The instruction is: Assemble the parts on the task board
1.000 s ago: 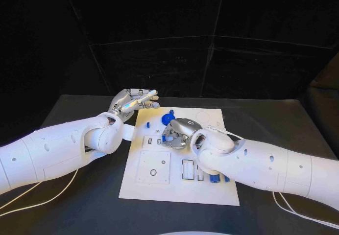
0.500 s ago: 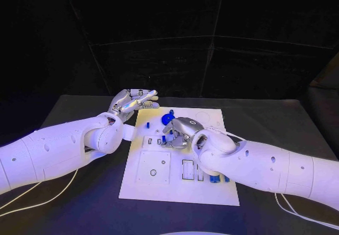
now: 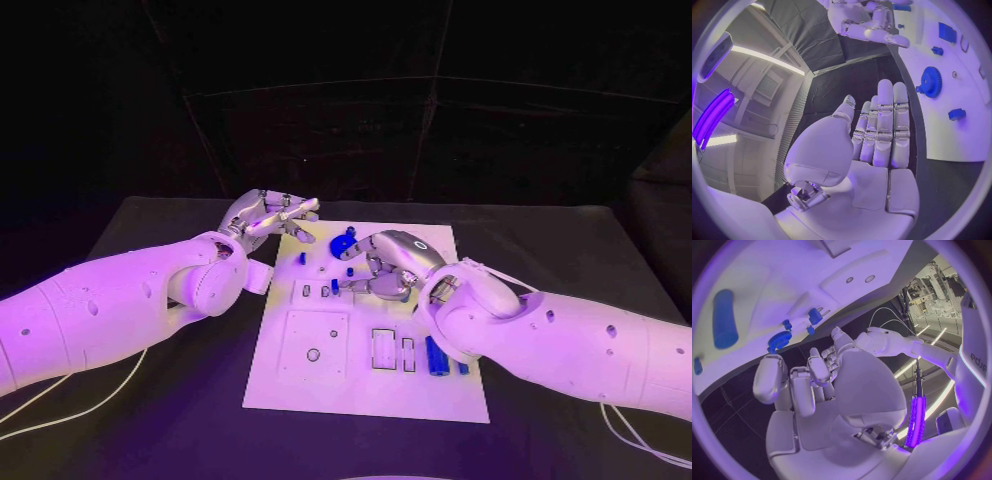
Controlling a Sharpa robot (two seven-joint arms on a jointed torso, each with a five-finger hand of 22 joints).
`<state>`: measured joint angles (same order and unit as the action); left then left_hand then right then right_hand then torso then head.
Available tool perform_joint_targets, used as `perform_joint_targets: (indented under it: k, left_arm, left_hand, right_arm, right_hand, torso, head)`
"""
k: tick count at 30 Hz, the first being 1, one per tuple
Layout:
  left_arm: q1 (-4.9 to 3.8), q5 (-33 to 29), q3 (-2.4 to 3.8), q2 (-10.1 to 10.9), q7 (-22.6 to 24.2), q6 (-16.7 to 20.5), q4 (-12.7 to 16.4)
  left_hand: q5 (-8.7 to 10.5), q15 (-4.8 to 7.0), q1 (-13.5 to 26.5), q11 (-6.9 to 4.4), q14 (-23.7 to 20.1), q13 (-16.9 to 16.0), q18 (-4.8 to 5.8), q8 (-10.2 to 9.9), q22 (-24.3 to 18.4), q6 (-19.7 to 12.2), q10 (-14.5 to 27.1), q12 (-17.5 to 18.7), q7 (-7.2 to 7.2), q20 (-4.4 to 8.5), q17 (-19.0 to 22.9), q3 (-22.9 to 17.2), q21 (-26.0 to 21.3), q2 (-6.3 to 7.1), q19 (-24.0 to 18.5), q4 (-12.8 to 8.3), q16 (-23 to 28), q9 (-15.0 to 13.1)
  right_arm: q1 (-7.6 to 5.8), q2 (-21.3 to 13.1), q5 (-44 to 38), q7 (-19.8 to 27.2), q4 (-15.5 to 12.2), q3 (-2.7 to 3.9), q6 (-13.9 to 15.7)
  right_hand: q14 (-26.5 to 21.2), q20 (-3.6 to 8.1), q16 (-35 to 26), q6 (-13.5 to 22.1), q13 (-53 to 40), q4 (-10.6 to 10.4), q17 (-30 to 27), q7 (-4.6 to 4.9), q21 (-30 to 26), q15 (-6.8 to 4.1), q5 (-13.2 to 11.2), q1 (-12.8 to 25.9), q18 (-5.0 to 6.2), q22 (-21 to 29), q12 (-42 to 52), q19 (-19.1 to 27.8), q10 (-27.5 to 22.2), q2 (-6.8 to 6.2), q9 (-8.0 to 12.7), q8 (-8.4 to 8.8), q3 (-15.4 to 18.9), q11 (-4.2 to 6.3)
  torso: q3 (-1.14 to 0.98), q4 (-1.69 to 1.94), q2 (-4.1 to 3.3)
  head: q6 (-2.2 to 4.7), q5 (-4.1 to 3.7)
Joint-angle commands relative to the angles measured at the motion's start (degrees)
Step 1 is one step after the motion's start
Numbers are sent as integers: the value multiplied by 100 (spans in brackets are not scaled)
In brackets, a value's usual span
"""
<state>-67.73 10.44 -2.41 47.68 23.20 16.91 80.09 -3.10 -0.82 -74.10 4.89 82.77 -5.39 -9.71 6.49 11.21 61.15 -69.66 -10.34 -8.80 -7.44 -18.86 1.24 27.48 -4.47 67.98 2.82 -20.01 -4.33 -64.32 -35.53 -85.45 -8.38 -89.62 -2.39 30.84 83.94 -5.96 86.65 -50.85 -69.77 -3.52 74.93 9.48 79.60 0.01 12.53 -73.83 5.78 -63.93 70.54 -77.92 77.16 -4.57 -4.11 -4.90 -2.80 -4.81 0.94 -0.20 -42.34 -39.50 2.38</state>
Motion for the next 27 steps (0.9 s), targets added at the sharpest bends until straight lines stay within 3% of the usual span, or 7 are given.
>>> perform_joint_targets:
  k: [1, 8, 10, 13, 14, 17, 27]
  left_arm:
    - [-19, 1211, 7, 41, -958, -262, -5]
    - [-112, 2714, 9, 82, -2412, -1016, 9]
    - [-139, 3028, 9, 76, -2787, -1164, 28]
    - [-208, 3457, 10, 39, -3410, -1411, 55]
    - [-234, 3585, 10, 22, -3597, -1478, 63]
    - [-323, 3909, 10, -62, -4127, -1729, 66]
    - [-666, 4555, 6, -543, -5050, -2433, -155]
  left_hand:
    - [-33, 196, 23, -164, 386, -110, -69, 37, 276, 192, -378, -106, 149, 209, -726, -18, 490, 7, 394, 11, -874, -24]
    - [22, 256, 641, -231, 499, -665, -47, 51, 989, 124, -750, -663, 205, 346, -3971, 363, 1429, 158, 472, 519, -4114, -73]
    - [7, 364, 708, -362, 535, -1136, 96, 256, 2190, 219, -857, -1260, 291, 421, -5111, 518, 2457, 198, 747, 682, -5233, -179]
    - [9, 426, 848, -491, 629, -2968, 325, 688, 3978, 371, -913, -3211, 432, 516, -6409, 752, 3843, 145, 1078, 1012, -6418, -454]
    - [-21, 501, 842, -643, 649, -3905, 366, 949, 4369, 333, -856, -4195, 435, 550, -6626, 895, 4185, 157, 1134, 1153, -6617, -650]
    - [38, 544, 814, -576, 696, -5199, 473, 1413, 5089, 170, -733, -5411, 522, 550, -6990, 1090, 4684, 108, 1222, 1358, -6907, -1045]
    - [38, 593, 933, -642, 723, -5845, 556, 2150, 5702, -171, -758, -6009, 626, 629, -7114, 1483, 5057, 8, 1435, 1368, -6999, -1755]
  right_arm:
    - [-130, -280, 947, 897, -224, 12, 82]
    - [-393, -1049, 1857, 1068, -619, 107, -116]
    - [-472, -1219, 2003, 1061, -659, 128, -157]
    - [-567, -1411, 2200, 986, -657, 145, -213]
    - [-585, -1452, 2237, 962, -647, 148, -225]
    - [-621, -1529, 2306, 891, -619, 154, -254]
    - [-656, -1514, 2360, 643, -492, 158, -311]
  right_hand:
    - [413, -16, -23, -94, 8, 8, 594, -7, -34, -4, 32, -73, -66, 30, 27, 32, -16, 36, -10, -60, 37, 48]
    - [405, 8, -39, -190, 0, 26, 565, -39, -52, -30, 95, -141, -60, 67, 38, 52, -5, 125, -16, -118, 48, 78]
    - [405, 10, -40, -199, -8, 27, 563, -42, -52, -33, 107, -143, -60, 66, 46, 51, 2, 130, -16, -124, 53, 81]
    - [404, 21, -43, -221, -17, 12, 560, -51, -53, -42, 163, -110, -60, 66, 60, 50, 18, 110, -13, -139, 109, 89]
    - [405, 23, -43, -225, -22, 7, 560, -53, -51, -44, 173, -100, -61, 62, 65, 48, 23, 105, -12, -142, 123, 91]
    - [403, 27, -47, -235, -23, -3, 552, -57, -53, -47, 188, -84, -61, 66, 68, 48, 28, 99, -11, -149, 149, 94]
    - [395, 35, -65, -240, -6, -26, 516, -63, -75, -53, 194, -42, -52, 115, 56, 69, 26, 61, -4, -157, 232, 100]
  torso:
    - [-5, -7, 33]
    - [-31, -39, 126]
    - [-40, -46, 148]
    - [-63, -59, 198]
    - [-69, -60, 211]
    - [-92, -59, 243]
    - [-138, -59, 310]
  head:
    - [-4, 14]
    - [-36, 65]
    - [-39, 68]
    - [-66, 100]
    - [-72, 107]
    - [-95, 119]
    - [-142, 140]
